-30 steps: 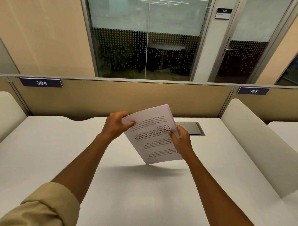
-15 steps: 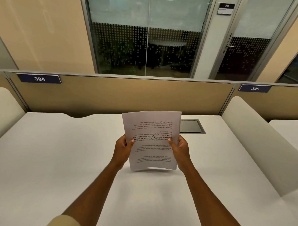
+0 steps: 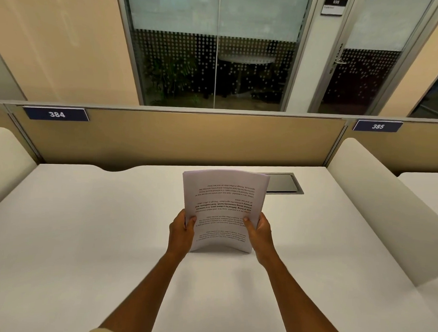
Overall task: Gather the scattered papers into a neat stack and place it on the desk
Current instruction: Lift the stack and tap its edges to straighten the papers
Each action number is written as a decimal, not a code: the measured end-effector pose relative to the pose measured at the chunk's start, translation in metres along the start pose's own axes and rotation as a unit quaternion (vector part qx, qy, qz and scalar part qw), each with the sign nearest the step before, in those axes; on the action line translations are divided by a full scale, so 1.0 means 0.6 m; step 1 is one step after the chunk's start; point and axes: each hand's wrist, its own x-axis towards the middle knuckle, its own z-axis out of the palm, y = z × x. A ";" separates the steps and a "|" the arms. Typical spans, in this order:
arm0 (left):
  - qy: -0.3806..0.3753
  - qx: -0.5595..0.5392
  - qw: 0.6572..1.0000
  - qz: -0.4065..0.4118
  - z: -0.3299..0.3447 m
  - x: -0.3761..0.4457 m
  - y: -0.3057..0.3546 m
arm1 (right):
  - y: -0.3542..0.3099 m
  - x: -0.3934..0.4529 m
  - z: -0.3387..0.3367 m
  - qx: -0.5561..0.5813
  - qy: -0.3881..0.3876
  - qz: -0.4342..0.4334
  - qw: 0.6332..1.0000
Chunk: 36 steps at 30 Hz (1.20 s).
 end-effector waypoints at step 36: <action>-0.093 0.280 0.927 0.232 -0.095 0.124 0.162 | -0.103 0.056 -0.077 0.020 0.029 -0.063 0.997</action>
